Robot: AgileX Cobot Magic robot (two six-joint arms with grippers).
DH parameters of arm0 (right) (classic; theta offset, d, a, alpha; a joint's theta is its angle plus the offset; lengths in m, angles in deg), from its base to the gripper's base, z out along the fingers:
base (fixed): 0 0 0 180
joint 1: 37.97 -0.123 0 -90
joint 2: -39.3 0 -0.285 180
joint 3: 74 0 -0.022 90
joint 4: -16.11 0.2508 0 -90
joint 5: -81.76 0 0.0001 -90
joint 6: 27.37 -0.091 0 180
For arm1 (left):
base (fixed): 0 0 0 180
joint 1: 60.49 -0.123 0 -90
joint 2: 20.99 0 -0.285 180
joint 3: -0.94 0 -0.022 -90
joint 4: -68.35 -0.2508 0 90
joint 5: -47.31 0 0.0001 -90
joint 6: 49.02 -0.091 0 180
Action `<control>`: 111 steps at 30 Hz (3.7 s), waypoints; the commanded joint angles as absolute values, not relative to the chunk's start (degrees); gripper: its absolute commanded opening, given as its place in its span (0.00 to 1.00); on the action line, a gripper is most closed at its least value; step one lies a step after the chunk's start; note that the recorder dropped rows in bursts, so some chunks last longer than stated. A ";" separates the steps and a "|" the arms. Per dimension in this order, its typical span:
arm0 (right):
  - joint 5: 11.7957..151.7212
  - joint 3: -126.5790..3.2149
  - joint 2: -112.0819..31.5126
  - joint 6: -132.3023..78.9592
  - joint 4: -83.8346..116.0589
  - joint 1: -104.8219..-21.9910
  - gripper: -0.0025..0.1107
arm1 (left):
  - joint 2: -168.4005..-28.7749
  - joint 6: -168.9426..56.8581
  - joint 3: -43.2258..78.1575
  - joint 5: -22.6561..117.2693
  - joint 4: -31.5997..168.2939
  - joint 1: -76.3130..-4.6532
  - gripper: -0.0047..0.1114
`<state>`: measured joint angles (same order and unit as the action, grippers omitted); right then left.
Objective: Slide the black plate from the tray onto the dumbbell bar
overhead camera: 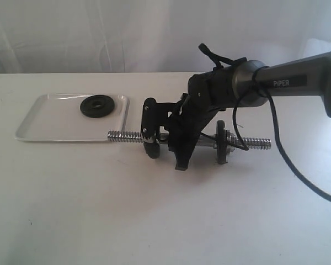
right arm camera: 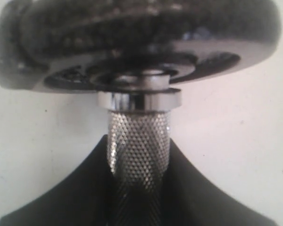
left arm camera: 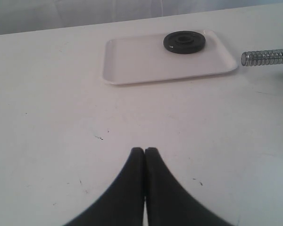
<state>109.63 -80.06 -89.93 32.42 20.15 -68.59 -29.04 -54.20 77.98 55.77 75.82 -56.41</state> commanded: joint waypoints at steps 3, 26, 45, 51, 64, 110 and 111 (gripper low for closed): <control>105.20 -81.38 -89.39 31.43 21.67 -68.89 0.02 | -28.77 -54.36 78.16 55.91 75.95 -56.35 0.04; 108.84 -81.38 -89.75 30.36 21.64 -68.89 0.02 | -28.77 -54.36 78.16 55.08 75.95 -56.34 0.04; 107.34 -81.38 -89.75 30.34 22.76 -68.89 0.02 | -28.77 -31.87 78.16 13.70 80.83 -56.34 0.04; 106.57 -81.38 -89.75 30.34 23.32 -68.89 0.02 | -35.42 -32.26 75.34 4.98 81.99 -56.34 0.04; 104.97 -81.38 -89.75 29.28 23.94 -68.89 0.02 | -72.42 -43.02 43.28 12.43 77.88 -56.34 0.04; 104.34 -81.38 -89.75 28.92 26.75 -68.89 0.02 | -171.97 -57.97 -54.85 85.52 78.71 -48.77 0.04; 104.34 -81.38 -89.75 28.92 26.75 -68.89 0.02 | -172.19 -57.97 -54.85 85.21 78.71 -48.77 0.04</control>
<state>108.06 -80.76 -90.94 30.26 23.31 -68.59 -171.34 -58.34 -54.32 86.10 77.45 -48.76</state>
